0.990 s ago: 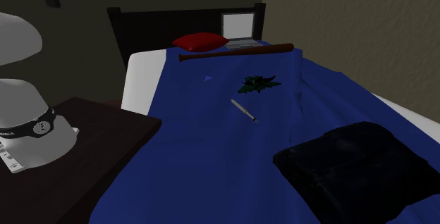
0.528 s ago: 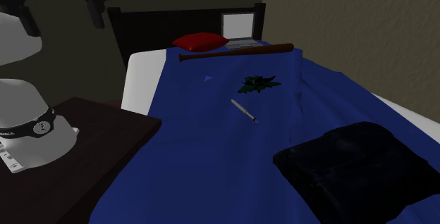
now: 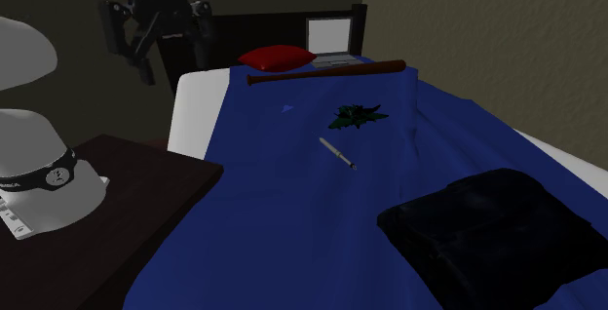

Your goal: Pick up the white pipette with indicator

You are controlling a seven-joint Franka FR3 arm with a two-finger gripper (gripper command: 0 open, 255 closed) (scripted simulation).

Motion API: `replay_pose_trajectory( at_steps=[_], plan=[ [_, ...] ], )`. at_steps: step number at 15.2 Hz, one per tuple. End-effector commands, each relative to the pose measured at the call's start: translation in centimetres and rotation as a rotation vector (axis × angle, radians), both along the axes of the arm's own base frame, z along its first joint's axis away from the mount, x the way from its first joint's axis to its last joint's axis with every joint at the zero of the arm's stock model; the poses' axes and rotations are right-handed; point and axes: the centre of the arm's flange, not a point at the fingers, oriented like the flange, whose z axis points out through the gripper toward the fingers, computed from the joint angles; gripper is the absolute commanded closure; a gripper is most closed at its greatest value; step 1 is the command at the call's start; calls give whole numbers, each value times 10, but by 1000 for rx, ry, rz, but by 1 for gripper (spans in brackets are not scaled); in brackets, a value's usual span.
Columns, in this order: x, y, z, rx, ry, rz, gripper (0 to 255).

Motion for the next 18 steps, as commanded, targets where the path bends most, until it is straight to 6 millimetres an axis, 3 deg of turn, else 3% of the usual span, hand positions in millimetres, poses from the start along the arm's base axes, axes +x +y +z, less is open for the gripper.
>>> replay_pose_trajectory(
  at_steps=[1, 18],
  plan=[
    [4, 21, -13, 2, 1, -29, 0],
    [72, 189, -144, 10, 18, -252, 0]
  ],
)
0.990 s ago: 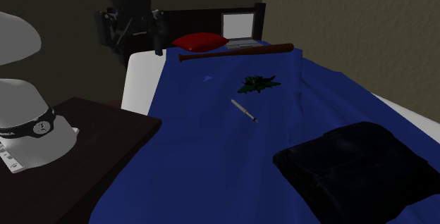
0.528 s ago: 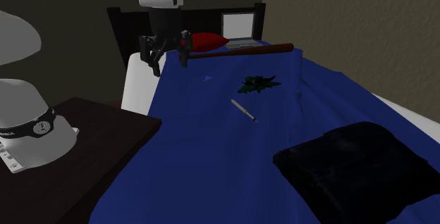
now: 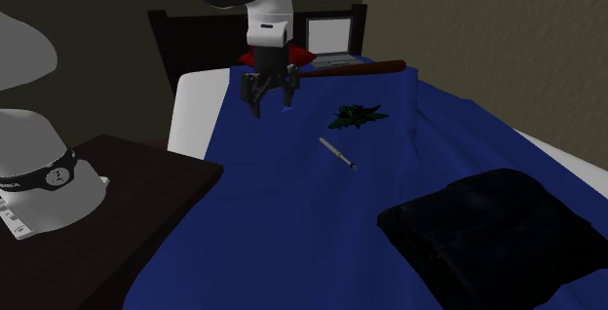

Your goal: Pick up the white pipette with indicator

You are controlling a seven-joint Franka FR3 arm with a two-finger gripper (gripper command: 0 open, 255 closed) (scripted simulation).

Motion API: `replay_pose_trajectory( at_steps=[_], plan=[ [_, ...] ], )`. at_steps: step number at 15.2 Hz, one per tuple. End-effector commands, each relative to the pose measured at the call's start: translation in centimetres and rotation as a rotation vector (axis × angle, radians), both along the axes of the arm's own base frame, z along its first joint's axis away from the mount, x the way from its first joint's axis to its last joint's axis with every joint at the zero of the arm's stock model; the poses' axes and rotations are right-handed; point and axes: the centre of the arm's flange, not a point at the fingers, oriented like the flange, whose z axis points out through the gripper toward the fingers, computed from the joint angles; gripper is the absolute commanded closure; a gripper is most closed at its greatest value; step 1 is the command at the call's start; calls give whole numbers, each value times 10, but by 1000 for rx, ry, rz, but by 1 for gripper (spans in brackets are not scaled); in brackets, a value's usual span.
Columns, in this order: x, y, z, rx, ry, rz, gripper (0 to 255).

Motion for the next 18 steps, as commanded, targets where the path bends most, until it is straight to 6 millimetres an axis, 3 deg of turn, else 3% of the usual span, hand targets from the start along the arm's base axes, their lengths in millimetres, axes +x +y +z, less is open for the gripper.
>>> replay_pose_trajectory(
  at_steps=[1, 18],
  plan=[
    [8, 20, -15, 2, 2, -30, 0],
    [111, 169, -146, 10, 18, -253, 0]
  ],
)
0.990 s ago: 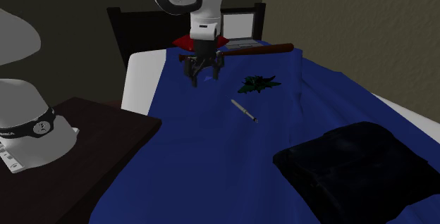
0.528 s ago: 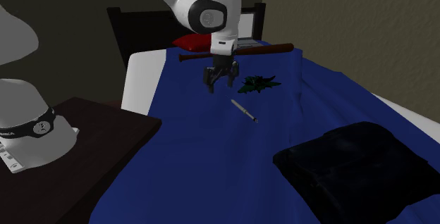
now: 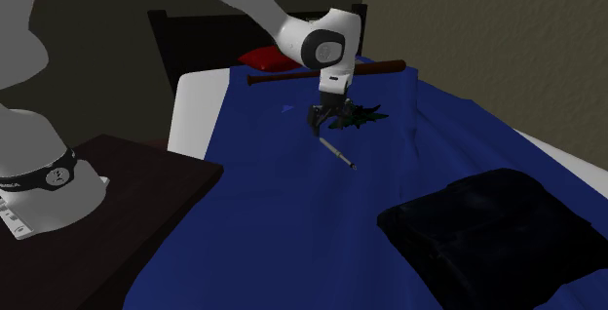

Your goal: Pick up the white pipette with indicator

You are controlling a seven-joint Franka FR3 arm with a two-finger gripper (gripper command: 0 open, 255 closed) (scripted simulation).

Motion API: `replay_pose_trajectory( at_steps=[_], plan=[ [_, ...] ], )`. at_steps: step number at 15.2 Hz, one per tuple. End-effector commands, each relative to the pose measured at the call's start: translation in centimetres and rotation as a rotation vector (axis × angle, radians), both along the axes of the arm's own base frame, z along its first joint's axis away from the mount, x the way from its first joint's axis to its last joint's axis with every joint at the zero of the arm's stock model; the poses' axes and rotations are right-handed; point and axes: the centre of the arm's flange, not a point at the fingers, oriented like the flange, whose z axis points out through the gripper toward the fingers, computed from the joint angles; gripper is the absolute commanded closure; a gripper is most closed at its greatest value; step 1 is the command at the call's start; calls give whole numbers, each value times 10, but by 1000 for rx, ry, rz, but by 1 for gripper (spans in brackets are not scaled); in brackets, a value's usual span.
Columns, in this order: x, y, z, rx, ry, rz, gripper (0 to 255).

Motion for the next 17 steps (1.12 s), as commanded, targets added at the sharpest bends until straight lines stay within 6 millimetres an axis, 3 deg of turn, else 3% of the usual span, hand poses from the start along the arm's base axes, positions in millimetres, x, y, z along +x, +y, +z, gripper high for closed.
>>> replay_pose_trajectory(
  at_steps=[1, 8, 10, 11, 17],
  plan=[
    [8, 11, -15, 0, 1, -19, 0],
    [8, 11, -55, 0, 1, -19, 0],
    [8, 11, -55, 0, 1, -19, 0],
    [8, 11, -55, 0, 1, -19, 255],
    [8, 11, -55, 0, 1, -19, 255]
  ],
)
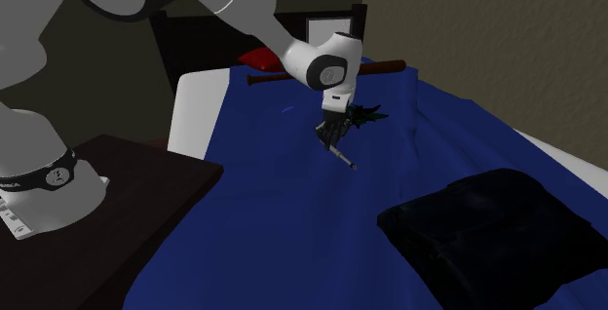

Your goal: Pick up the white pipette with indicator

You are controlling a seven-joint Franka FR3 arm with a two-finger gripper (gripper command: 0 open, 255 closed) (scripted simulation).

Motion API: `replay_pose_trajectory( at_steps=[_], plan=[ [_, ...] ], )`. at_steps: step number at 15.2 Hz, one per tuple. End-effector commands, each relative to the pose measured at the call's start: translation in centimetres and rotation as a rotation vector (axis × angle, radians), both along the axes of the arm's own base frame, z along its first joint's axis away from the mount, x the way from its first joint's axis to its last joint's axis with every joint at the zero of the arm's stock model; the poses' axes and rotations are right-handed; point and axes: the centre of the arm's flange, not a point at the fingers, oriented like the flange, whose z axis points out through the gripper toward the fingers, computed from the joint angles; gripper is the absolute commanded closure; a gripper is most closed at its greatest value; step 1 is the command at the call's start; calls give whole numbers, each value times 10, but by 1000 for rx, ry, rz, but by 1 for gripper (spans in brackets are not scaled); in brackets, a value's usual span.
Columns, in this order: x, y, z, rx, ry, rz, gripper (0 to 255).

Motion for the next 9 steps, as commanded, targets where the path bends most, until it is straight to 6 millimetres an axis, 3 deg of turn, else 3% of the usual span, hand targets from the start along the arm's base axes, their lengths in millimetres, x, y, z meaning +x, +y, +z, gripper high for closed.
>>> replay_pose_trajectory(
  at_steps=[1, 3, 9],
  plan=[
    [0, 0, 0, 0, 0, 0, 255],
    [0, 0, 0, 0, 0, 0, 255],
    [0, 0, 31, 0, 0, 0, 255]
  ],
)
